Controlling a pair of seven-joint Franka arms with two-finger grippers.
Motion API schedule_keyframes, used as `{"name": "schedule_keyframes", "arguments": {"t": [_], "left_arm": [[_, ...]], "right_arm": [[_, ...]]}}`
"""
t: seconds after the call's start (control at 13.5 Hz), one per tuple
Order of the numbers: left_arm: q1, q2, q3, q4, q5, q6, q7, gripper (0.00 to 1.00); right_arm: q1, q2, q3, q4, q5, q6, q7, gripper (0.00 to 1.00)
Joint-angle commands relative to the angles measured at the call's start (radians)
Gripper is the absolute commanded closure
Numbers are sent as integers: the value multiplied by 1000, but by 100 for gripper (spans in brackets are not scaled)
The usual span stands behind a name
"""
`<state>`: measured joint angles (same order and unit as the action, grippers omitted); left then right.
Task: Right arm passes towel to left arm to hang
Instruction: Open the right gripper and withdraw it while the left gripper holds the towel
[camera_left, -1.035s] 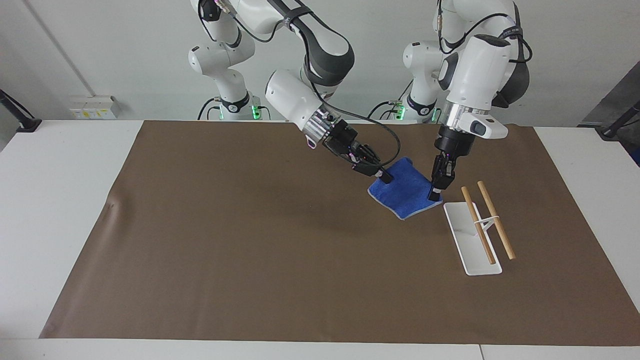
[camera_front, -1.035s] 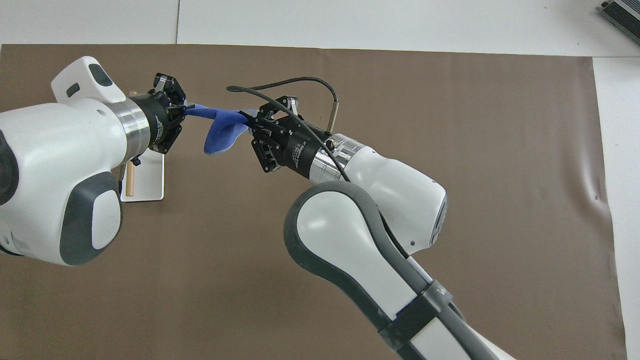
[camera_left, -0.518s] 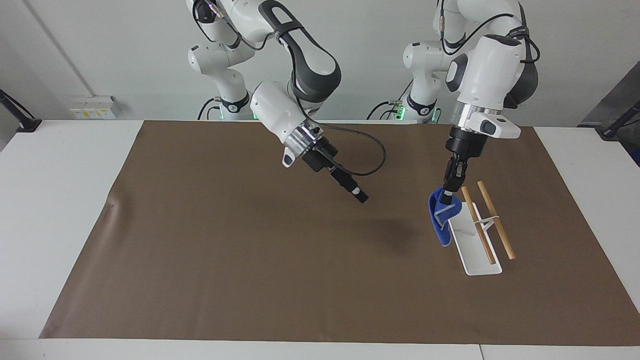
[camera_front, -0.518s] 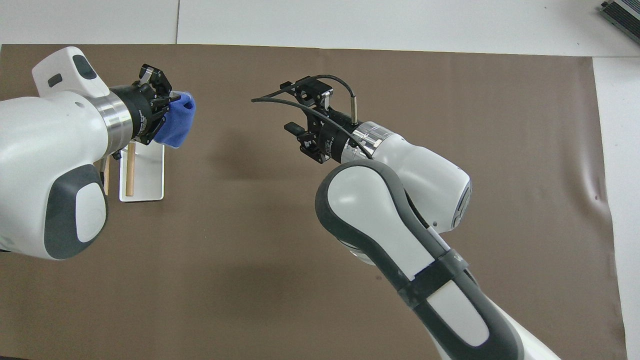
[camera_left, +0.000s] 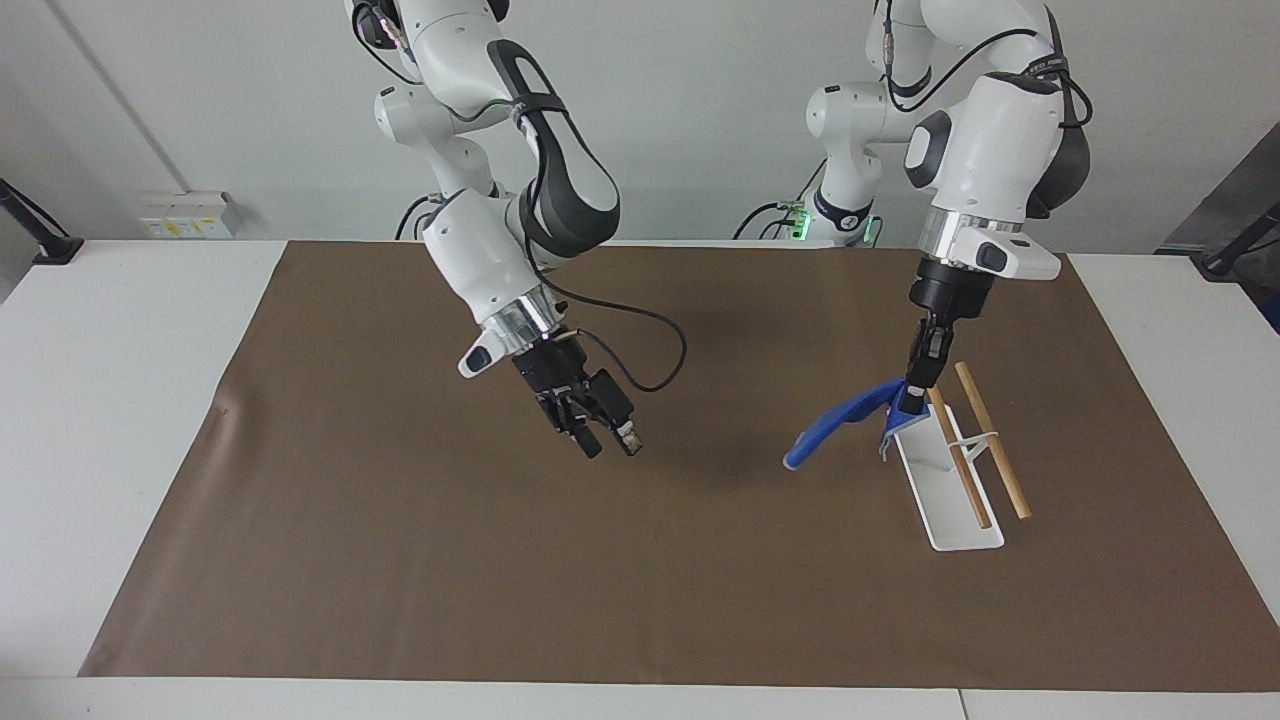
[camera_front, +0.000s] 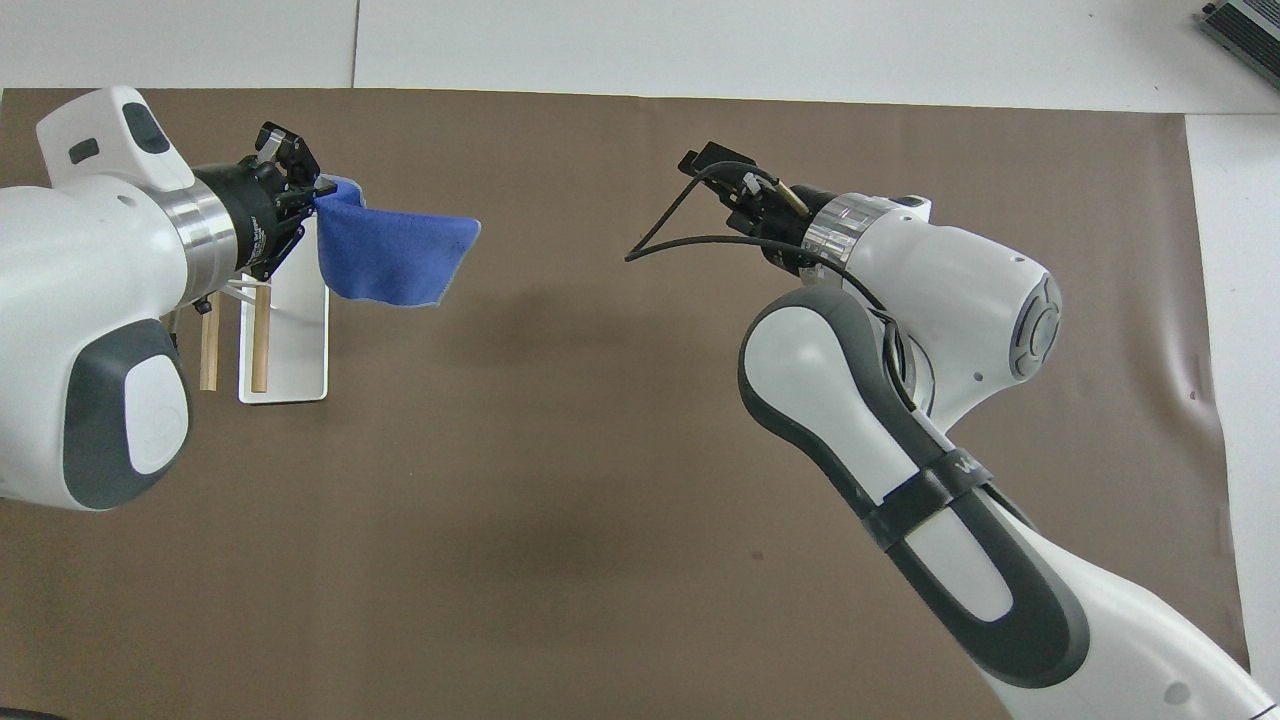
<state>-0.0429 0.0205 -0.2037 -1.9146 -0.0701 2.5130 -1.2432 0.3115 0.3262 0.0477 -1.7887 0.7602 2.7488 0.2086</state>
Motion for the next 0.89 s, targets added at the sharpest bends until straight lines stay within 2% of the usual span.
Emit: {"name": "schedule_keyframes", "arguments": {"t": [0.0, 0.15, 0.3, 0.44, 0.67, 0.81], "left_arm": [[9, 6, 44, 8, -16, -35, 53, 100], [9, 1, 96, 8, -16, -78, 95, 100], [11, -2, 133, 8, -16, -111, 136, 100], [14, -5, 159, 6, -11, -132, 139, 100], [14, -7, 199, 5, -2, -158, 137, 100], [14, -7, 202, 5, 73, -170, 136, 100]], "right_arm": [[-86, -16, 8, 0, -366, -137, -21, 0], [-123, -18, 8, 29, -551, -249, -17, 0], [-166, -32, -2, 92, -691, -413, -11, 0], [-199, -56, -3, 159, -739, -585, -11, 0], [-225, -123, -17, 176, -748, -717, -11, 0], [-245, -188, -40, 176, -746, -806, -14, 0]]}}
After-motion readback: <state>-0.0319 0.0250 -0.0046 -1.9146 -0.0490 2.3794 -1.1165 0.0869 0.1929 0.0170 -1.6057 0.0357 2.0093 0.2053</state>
